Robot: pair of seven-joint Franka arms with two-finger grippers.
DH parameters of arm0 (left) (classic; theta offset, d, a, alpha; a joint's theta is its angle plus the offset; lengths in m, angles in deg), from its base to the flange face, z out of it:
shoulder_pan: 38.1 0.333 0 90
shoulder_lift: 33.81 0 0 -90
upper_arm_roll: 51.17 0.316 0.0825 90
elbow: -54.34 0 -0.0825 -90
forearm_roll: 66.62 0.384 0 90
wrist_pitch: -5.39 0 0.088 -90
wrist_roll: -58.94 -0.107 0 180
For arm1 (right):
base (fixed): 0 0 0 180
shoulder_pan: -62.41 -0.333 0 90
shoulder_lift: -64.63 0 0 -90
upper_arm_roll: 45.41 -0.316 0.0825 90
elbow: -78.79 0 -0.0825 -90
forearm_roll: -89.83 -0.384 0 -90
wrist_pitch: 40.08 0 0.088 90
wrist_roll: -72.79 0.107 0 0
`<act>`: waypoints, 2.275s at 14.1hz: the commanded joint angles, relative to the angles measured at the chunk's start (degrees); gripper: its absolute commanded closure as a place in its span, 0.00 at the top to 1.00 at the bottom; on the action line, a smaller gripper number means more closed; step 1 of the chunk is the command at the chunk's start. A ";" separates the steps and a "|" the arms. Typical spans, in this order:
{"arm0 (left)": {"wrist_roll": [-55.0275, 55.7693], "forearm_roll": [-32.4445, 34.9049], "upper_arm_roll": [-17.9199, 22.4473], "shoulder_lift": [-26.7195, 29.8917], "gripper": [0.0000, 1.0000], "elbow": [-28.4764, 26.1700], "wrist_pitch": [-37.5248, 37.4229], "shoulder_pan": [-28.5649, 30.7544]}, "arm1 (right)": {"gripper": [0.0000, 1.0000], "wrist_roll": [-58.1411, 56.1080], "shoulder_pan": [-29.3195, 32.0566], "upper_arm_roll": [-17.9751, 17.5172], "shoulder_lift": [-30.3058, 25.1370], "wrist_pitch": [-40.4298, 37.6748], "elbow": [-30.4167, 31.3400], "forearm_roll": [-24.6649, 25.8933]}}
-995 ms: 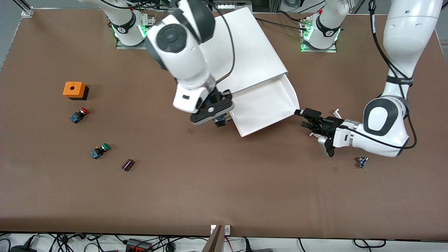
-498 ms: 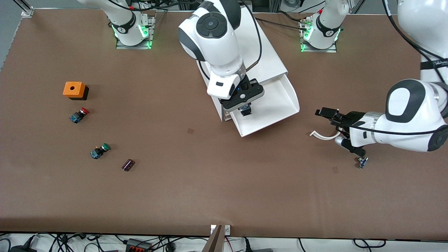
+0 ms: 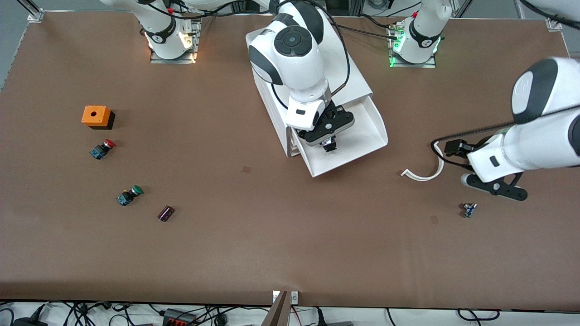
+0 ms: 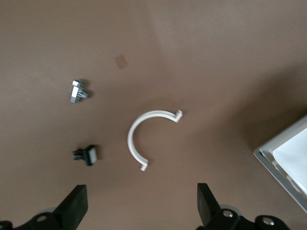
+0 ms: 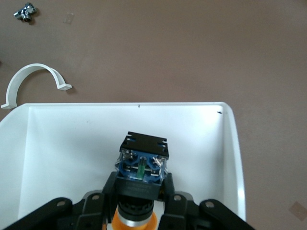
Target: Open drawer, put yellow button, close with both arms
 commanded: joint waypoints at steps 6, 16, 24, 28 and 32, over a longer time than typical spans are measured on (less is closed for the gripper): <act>6.07 1.66 0.65 -0.71 1.00 9.62 -0.30 -0.05 | 0.00 1.07 -2.95 0.77 3.13 -0.88 -2.63 0.74; 11.55 1.40 0.03 -0.62 1.00 9.53 -0.47 -0.41 | 1.00 2.73 -2.95 1.56 3.66 -1.40 -4.99 2.41; 12.86 -2.54 0.12 0.08 1.00 9.45 -0.83 -0.06 | 1.00 3.09 3.80 1.82 -0.81 -11.40 -9.66 2.33; 30.30 -3.17 -0.67 -0.18 1.00 6.04 2.75 -2.24 | 1.00 2.83 12.06 1.56 -1.70 -15.46 -8.26 1.98; 39.22 -3.17 -4.10 -0.62 1.00 -3.01 14.69 -3.22 | 1.00 2.57 20.58 1.56 -1.70 -24.58 -6.58 2.41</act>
